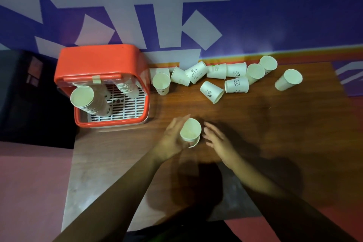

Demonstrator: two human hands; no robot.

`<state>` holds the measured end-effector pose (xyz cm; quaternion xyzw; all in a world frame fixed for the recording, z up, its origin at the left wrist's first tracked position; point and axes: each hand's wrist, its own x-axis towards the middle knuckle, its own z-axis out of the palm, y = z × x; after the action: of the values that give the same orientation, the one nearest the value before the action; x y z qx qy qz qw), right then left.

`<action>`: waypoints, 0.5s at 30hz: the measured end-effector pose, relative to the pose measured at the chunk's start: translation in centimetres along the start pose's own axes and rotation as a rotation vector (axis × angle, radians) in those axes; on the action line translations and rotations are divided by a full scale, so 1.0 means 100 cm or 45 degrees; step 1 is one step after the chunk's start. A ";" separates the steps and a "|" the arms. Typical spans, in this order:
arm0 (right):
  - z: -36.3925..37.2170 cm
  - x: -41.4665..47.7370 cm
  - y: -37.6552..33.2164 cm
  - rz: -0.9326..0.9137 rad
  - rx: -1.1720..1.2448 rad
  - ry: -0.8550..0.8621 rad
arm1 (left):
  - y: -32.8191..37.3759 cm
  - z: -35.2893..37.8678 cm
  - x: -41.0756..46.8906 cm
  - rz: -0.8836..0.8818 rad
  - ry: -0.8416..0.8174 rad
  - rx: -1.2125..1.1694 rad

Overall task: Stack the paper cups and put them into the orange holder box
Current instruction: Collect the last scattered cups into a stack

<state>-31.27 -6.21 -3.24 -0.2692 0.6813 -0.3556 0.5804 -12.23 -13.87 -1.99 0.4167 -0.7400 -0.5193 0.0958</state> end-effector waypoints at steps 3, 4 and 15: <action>0.005 -0.002 -0.002 -0.061 -0.118 -0.033 | -0.009 0.006 0.000 -0.099 -0.154 -0.057; 0.008 -0.003 0.001 -0.103 -0.215 -0.044 | -0.012 0.008 0.000 -0.127 -0.189 -0.063; -0.005 0.007 0.007 -0.155 -0.407 0.165 | -0.026 0.006 0.011 -0.264 -0.032 -0.120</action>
<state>-31.82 -6.21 -4.20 -0.3751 0.7477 -0.2940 0.4625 -11.93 -14.57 -4.81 0.4794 -0.6688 -0.5659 0.0518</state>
